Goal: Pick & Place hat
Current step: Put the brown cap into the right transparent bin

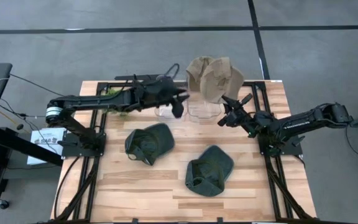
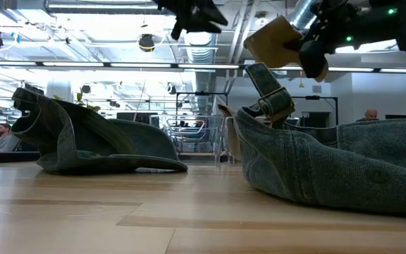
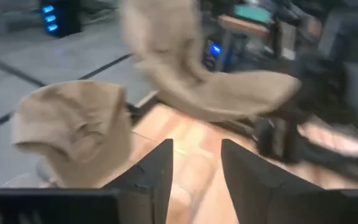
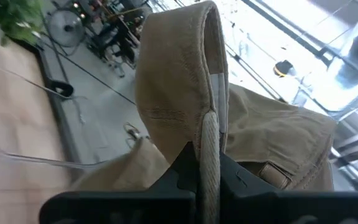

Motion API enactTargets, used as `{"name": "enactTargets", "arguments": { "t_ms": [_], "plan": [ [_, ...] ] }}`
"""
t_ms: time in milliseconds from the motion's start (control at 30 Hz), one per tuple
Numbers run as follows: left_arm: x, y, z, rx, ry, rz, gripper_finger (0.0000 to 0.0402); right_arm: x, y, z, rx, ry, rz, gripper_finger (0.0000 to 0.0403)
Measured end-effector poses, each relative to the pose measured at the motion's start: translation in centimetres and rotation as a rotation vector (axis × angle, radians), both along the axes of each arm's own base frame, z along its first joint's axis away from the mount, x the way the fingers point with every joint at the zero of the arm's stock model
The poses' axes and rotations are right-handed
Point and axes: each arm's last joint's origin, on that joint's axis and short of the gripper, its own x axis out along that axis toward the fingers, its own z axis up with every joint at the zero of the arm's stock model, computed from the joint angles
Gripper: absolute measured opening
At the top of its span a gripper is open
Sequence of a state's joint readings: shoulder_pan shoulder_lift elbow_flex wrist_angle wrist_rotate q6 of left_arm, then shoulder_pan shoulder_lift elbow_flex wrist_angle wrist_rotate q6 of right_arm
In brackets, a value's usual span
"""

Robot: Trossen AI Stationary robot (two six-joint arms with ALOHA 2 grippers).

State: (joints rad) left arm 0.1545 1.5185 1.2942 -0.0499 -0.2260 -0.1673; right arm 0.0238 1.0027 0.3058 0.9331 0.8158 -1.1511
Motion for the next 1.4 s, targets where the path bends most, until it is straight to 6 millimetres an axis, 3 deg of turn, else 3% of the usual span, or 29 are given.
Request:
{"name": "enactTargets", "arguments": {
  "t_ms": [200,400,1133,1400],
  "plan": [
    [-0.4,3.0,0.8,-0.123,-0.138,0.047,0.0157,0.2,-1.5,0.8,-0.033,-0.012,-0.005,0.0001],
    [-0.5,4.3,1.3,-0.283,-0.263,0.006,0.0159,0.3,-2.4,1.6,-0.054,-0.031,0.008,0.0001],
    [0.0,4.2,2.1,-0.381,-0.415,-0.033,0.0159,1.4,-2.3,4.9,-0.112,-0.049,0.086,0.0006],
    [0.0,4.3,2.2,-0.378,-0.428,-0.023,0.0159,1.7,-2.2,5.3,-0.122,-0.036,0.14,0.0004]
  ]
}}
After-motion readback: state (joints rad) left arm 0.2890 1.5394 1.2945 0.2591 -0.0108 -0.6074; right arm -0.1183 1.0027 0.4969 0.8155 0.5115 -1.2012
